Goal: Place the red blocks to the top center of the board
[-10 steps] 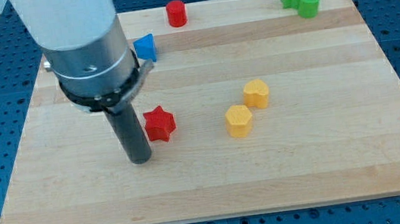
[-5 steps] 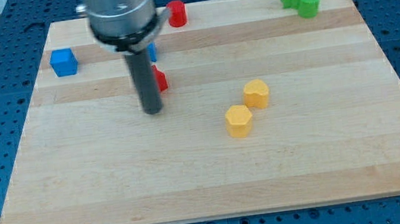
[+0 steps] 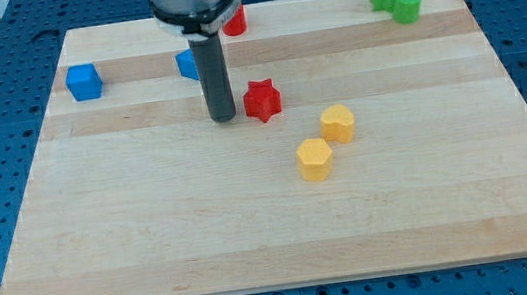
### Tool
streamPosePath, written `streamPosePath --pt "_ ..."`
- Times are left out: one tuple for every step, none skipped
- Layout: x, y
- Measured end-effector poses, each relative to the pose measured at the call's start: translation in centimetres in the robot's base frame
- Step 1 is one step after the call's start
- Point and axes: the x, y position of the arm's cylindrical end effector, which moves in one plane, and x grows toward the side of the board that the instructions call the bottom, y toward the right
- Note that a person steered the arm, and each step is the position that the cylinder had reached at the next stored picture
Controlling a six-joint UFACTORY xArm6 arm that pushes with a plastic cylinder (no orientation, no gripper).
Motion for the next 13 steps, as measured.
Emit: streamPosePath --pt "2.4 1.3" --pt "1.4 4.6" --pt "-2.4 6.6" --pt "-6.8 6.7" --pt "-8.7 7.5" --pt "-8.8 8.3" --pt "-11.0 8.3" --pt "-13.5 8.3" --pt "-14.9 8.3" --pt "-16.4 8.2" --pt "-17.2 8.3" --pt "-15.2 9.1" --pt "-13.4 8.2"
